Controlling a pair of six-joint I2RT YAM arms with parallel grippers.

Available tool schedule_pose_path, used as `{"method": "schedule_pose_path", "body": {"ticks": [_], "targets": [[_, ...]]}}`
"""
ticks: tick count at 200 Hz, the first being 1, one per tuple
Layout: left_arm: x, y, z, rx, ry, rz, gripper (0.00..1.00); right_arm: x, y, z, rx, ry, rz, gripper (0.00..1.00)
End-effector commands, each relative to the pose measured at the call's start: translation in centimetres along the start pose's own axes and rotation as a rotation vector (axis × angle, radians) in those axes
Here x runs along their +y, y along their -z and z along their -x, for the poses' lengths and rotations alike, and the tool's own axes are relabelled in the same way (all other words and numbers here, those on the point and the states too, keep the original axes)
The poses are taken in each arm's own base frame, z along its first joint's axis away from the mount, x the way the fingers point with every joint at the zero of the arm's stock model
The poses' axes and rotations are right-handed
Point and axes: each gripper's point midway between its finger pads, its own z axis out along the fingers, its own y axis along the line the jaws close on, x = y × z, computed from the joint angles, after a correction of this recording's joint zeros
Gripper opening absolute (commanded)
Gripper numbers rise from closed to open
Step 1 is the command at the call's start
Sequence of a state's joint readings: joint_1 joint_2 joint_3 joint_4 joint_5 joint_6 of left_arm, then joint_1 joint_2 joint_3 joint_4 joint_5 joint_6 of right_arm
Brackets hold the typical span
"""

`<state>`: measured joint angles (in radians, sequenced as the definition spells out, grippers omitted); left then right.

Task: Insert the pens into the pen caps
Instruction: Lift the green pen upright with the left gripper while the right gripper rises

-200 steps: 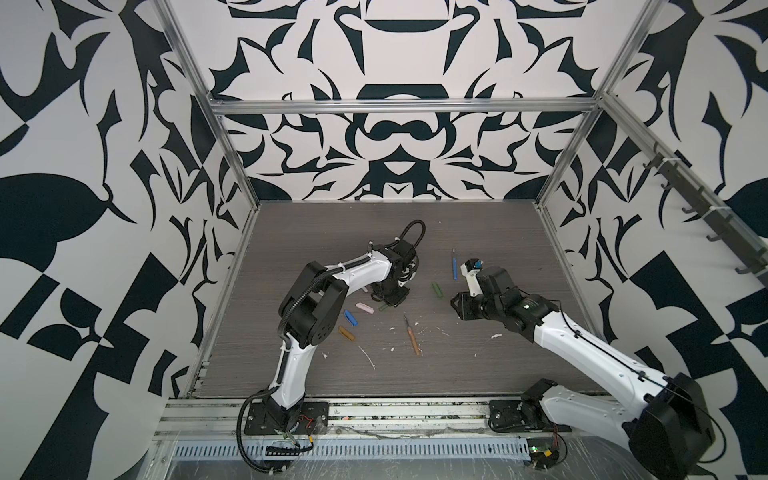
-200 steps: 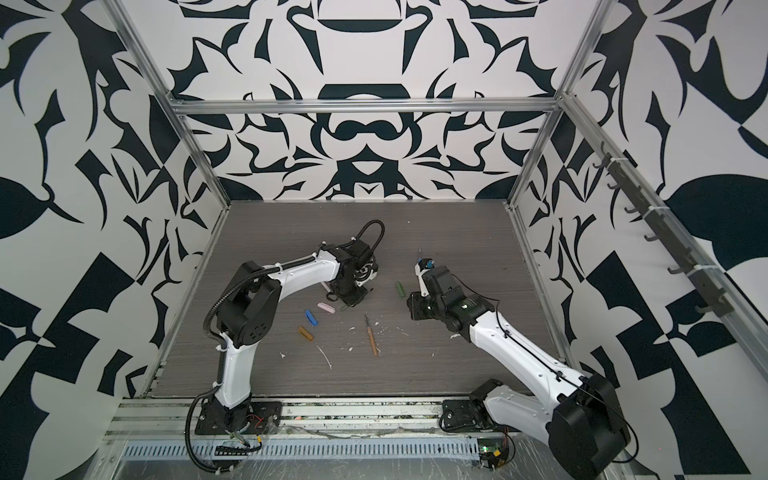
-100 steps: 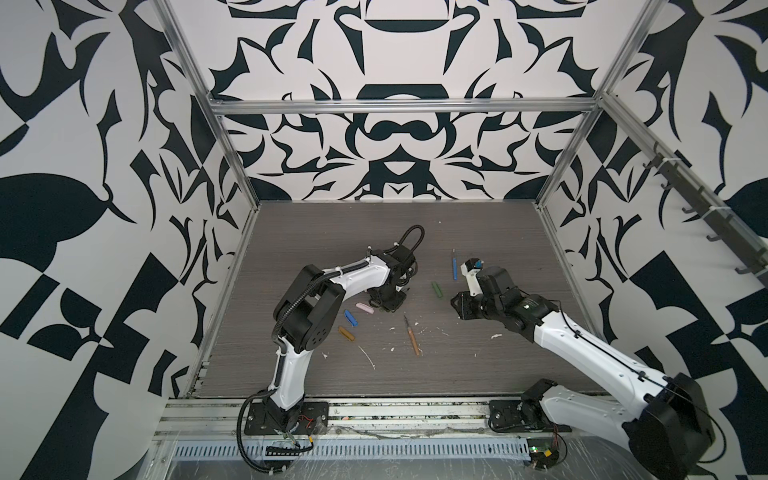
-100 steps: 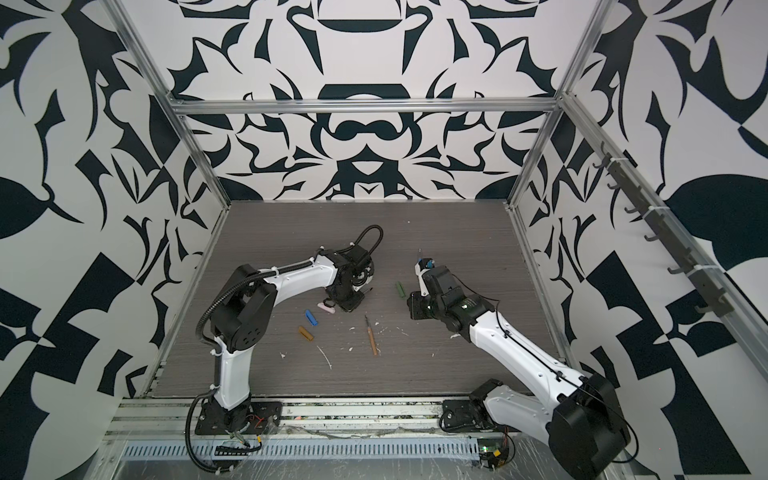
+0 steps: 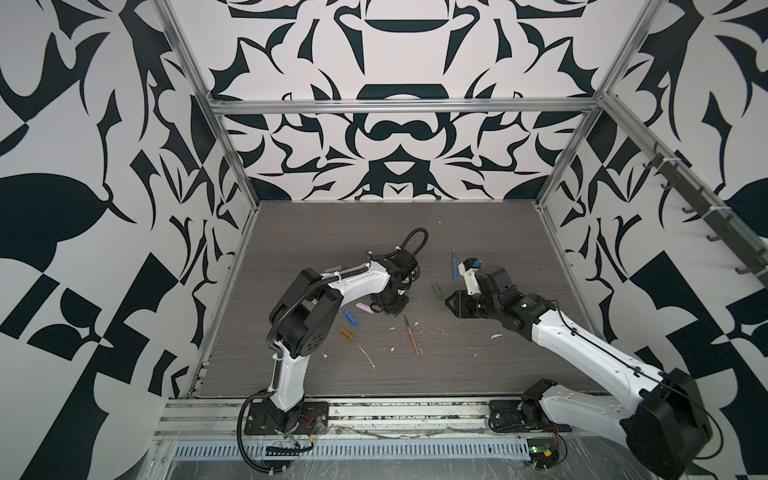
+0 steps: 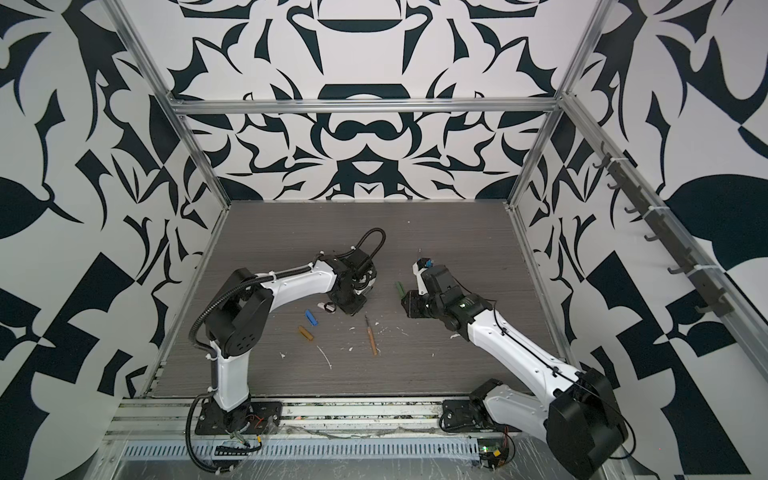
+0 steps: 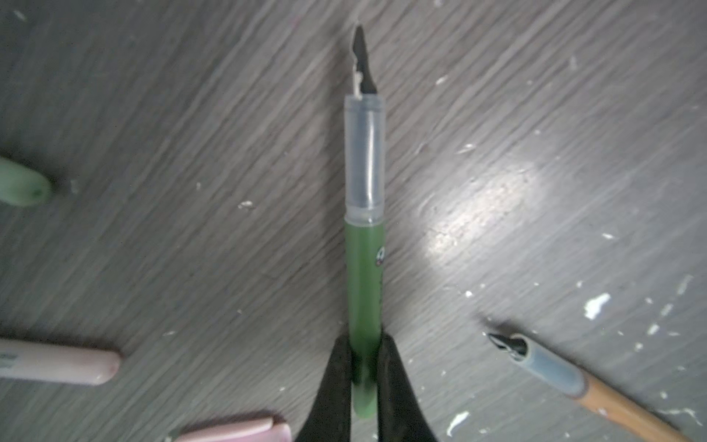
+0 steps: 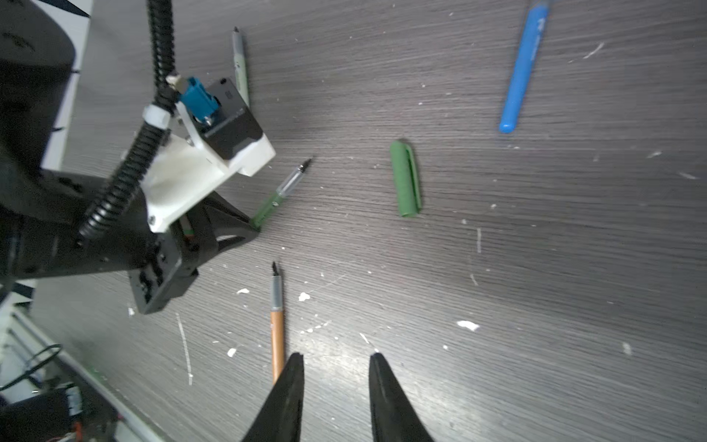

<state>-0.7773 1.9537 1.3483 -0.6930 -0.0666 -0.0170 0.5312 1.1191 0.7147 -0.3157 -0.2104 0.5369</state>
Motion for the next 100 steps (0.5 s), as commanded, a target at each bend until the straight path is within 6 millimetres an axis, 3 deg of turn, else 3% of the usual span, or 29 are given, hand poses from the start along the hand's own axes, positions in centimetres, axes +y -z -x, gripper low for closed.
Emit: {"method": "schedule_pose_path", "body": {"ticks": [1,31,45,56,100], "targets": [[-0.9,3.0,1.8,-0.142,0.040,-0.047,0.07,3.1,0.4,1.4,-0.055,-0.052,0.173,0.34],[-2.4,6.4,3.2,-0.302,0.060,-0.145,0.05,3.7,0.4,2.8,-0.124,-0.113,0.218,0.38],[-3.2,8.4,3.8,-0.371,0.058,-0.194,0.03,4.2,0.7,3.6,-0.154,-0.139,0.240,0.51],[-3.9,9.8,4.1,-0.418,0.061,-0.243,0.04,5.0,1.0,4.0,-0.166,-0.135,0.281,0.54],[-6.3,12.3,4.1,-0.468,0.057,-0.390,0.05,7.5,1.9,6.0,-0.201,-0.114,0.382,0.57]]}}
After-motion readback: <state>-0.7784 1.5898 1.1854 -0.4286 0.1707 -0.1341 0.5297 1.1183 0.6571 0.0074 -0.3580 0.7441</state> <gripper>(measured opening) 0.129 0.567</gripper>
